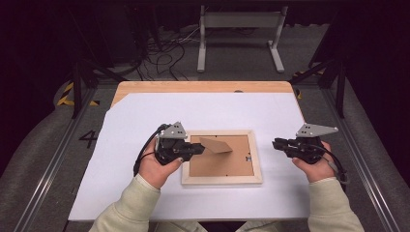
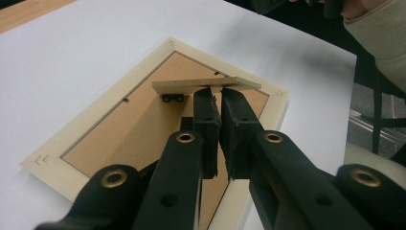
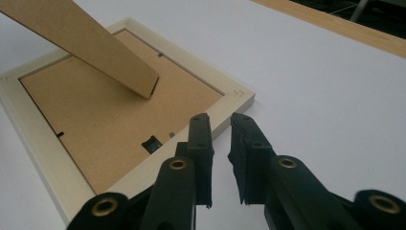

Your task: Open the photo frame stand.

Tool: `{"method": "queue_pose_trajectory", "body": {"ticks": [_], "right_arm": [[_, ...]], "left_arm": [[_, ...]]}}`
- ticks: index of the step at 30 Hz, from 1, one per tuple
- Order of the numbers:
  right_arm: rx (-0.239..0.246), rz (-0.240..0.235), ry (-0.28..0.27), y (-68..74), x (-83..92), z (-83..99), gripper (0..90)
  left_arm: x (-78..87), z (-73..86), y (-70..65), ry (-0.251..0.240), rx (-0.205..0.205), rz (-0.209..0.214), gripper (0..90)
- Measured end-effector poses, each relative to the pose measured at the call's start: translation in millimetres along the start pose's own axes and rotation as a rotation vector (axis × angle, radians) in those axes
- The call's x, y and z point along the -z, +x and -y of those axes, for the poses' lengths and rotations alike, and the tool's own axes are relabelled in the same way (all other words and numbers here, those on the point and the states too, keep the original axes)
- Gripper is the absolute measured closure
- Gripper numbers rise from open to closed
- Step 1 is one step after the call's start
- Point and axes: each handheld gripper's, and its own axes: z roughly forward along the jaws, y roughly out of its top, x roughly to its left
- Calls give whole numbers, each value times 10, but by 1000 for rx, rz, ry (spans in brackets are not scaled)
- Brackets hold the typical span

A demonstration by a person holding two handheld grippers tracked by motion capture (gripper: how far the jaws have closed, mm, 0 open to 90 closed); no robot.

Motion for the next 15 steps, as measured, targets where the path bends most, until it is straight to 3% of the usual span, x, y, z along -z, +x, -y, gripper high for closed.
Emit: {"method": "queue_pose_trajectory", "body": {"ticks": [15], "right_arm": [[-5, 11, -16, -34, 75, 0, 786]], "left_arm": [[94, 158, 12, 59, 34, -9, 816]]}}
